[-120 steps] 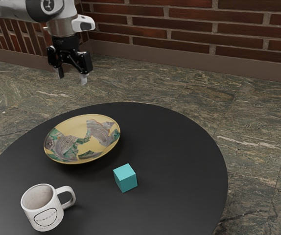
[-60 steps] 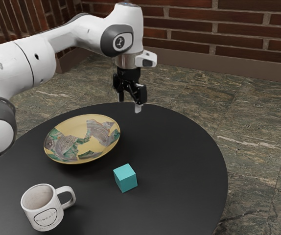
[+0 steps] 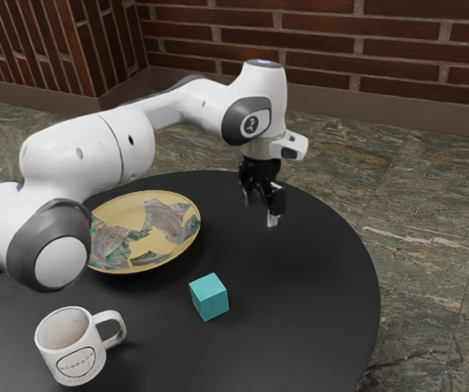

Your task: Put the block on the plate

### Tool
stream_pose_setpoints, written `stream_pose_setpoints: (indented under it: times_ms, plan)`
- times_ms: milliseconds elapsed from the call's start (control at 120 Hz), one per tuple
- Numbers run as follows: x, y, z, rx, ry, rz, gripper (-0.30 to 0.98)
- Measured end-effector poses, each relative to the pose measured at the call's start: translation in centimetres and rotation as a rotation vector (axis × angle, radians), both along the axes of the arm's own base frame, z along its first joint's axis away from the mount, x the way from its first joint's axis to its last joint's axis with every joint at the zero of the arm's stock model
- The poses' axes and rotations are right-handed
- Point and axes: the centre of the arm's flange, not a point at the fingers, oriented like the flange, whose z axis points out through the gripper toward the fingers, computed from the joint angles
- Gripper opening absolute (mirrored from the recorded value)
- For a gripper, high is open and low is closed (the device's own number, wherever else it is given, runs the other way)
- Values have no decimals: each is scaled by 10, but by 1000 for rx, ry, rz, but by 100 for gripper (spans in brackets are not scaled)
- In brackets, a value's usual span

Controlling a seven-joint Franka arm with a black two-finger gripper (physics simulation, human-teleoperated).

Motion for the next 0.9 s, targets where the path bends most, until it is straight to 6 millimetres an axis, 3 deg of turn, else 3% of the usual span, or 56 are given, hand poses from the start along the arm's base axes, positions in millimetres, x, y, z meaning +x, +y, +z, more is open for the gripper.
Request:
stream_pose_setpoints:
  times_ms: [108,250,375,442,617,900]
  plan:
    - [-21,5,-16,8,48,-21,69]
    - [-57,-13,-46,17,102,-71,69]
    - [-86,-12,-69,10,131,-81,69]
    - [-95,-8,-71,1,128,-76,69]
    - [-94,14,-68,-7,95,-47,69]
    - [-117,21,-50,-18,62,-49,69]
